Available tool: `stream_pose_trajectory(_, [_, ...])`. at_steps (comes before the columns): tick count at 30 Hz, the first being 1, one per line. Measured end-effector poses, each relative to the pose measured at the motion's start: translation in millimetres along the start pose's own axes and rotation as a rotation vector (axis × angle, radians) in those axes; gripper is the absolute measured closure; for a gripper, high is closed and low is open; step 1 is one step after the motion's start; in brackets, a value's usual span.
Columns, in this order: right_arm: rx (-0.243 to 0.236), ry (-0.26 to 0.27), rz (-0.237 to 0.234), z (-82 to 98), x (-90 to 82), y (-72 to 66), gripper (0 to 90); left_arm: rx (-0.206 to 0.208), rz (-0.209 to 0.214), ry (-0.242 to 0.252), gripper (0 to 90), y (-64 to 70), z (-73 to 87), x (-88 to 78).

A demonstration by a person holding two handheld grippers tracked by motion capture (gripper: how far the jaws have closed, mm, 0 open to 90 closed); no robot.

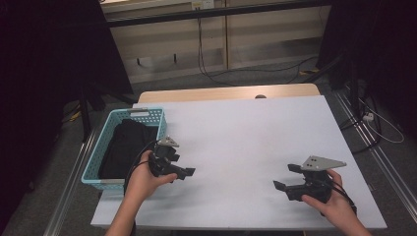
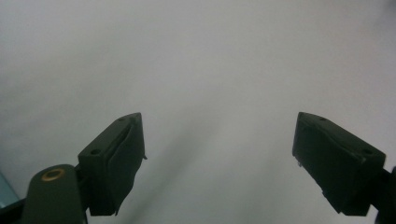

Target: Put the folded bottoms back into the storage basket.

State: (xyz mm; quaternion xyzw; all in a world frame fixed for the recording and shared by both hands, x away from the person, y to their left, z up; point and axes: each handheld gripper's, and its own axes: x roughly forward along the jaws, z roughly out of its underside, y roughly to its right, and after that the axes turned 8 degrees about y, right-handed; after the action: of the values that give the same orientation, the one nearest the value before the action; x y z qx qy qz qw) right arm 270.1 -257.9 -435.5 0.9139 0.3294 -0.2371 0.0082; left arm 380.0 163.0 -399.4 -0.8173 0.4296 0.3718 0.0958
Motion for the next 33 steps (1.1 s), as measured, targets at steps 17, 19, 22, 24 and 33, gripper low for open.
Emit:
stream_pose_trajectory(17, [-0.016, 0.001, 0.009, 3.4, -7.3, -0.2, 17.5, 0.003, 0.027, 0.009, 15.1, 2.5, 20.6, 1.7])
stream_pose_trajectory(19, [-0.015, 0.004, 0.007, 4.0, -7.0, -0.3, 17.4, 0.001, 0.026, 0.012, 14.8, 1.8, 22.9, 1.6])
stream_pose_trajectory(22, [-0.016, -0.003, 0.008, 4.9, -6.6, 0.0, 17.4, 0.011, 0.033, 0.013, 14.5, 2.2, 26.0, 1.8])
stream_pose_trajectory(24, [-0.017, -0.004, 0.007, 5.5, -6.5, -0.1, 17.3, 0.018, 0.036, 0.011, 14.4, 2.8, 27.4, 1.5])
stream_pose_trajectory(33, [-0.017, -0.005, 0.002, 8.1, -7.3, 1.1, 16.9, 0.045, 0.029, 0.021, 14.1, 4.7, 27.6, -5.1])
